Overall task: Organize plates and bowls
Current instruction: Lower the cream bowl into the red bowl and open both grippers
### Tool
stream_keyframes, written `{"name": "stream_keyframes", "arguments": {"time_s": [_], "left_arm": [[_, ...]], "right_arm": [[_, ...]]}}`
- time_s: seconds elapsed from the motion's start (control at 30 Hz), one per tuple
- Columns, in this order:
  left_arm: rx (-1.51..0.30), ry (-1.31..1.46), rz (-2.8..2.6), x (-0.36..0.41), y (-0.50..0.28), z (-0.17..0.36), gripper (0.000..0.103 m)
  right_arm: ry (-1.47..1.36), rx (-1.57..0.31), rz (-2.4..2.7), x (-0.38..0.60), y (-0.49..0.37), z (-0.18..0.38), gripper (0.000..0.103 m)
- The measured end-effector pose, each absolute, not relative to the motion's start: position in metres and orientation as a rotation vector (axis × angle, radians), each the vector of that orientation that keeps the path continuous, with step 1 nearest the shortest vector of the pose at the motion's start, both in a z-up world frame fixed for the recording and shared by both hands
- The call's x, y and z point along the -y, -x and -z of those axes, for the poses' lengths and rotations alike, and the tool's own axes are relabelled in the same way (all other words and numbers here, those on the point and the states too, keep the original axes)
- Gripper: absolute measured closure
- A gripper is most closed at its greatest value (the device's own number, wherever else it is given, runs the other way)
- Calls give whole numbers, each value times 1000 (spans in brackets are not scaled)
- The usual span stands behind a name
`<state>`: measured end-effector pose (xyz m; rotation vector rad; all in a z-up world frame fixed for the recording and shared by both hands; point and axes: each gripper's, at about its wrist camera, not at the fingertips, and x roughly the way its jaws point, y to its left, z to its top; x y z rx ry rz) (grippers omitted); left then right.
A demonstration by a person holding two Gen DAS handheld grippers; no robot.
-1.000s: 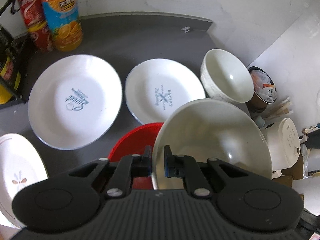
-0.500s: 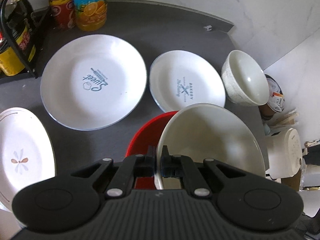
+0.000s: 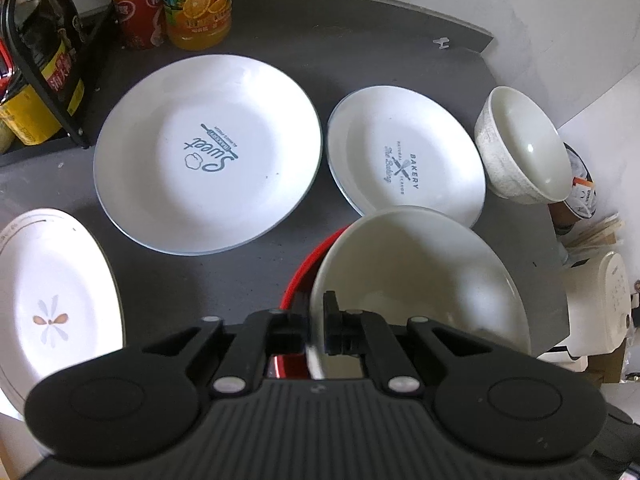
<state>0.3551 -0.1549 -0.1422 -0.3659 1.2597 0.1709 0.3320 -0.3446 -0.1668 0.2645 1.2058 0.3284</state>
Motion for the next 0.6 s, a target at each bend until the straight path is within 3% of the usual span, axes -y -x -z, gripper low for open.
{"name": "stream_keyframes", "arguments": {"time_s": [0.1,0.43,0.5,0.6], "left_arm": [[-1260,362,-167,155,-355,138,94],[-1225,296,-180,156,-360,117,87],[-1219,299,-170,158,-361,114,86],[-1201,283,-154,166,-363,110,74]], "right_arm": [[-264,-1209,-319,345,-333,165,78],[-261,-1163,-331,349,-329,147,50],[-260,-1147,-321,354,-328,143,49],[-317,-1133,-326,366,-327,139,47]]}}
